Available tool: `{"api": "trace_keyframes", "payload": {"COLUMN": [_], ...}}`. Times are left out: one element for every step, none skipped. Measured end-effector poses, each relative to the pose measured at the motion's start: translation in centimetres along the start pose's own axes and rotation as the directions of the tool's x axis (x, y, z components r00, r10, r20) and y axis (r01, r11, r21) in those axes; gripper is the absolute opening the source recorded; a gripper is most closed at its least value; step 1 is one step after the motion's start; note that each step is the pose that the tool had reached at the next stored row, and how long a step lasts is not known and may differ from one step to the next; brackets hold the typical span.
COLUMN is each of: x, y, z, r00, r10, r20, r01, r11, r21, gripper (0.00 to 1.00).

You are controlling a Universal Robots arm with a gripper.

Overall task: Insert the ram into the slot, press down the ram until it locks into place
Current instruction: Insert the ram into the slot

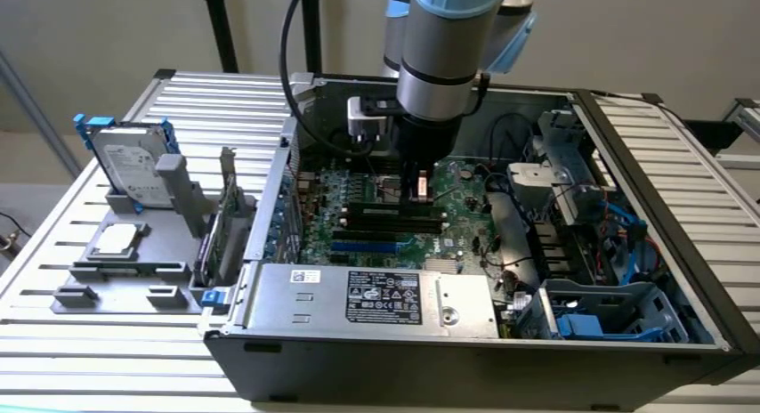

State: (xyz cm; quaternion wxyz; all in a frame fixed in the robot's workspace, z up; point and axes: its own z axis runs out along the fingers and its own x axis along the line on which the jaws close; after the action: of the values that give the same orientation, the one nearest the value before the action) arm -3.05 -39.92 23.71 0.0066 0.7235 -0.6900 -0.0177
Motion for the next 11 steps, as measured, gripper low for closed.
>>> {"api": "trace_keyframes", "payload": {"x": [0.01, 0.03, 0.04, 0.06, 0.08, 0.10, 0.12, 0.13, 0.15, 0.17, 0.17], "y": [0.00, 0.00, -0.01, -0.01, -0.01, -0.01, -0.01, -0.01, -0.01, -0.01, -0.02], "z": [0.04, 0.07, 0.10, 0.13, 0.16, 0.19, 0.22, 0.24, 0.27, 0.30, 0.33], "r00": [1.0000, 1.0000, 1.0000, 1.0000, 1.0000, 1.0000, 1.0000, 1.0000, 1.0000, 1.0000, 1.0000], "r10": [0.000, 0.000, 0.000, 0.000, 0.000, 0.000, 0.000, 0.000, 0.000, 0.000, 0.000], "r20": [0.0000, -0.0001, 0.0000, 0.0000, 0.0001, 0.0001, 0.0001, 0.0001, 0.0000, -0.0001, -0.0001], "r01": [0.000, 0.000, 0.000, 0.000, 0.000, 0.000, 0.000, 0.000, 0.000, 0.000, 0.000], "r11": [1.0000, 1.0000, 1.0000, 1.0000, 1.0000, 1.0000, 1.0000, 1.0000, 1.0000, 1.0000, 1.0000], "r21": [0.0000, 0.0000, 0.0000, 0.0000, 0.0001, 0.0001, 0.0001, 0.0000, 0.0000, -0.0001, -0.0001], "gripper": [0.14, 0.14, 0.14, 0.14, 0.14, 0.14, 0.14, 0.14, 0.14, 0.14, 0.14]}}
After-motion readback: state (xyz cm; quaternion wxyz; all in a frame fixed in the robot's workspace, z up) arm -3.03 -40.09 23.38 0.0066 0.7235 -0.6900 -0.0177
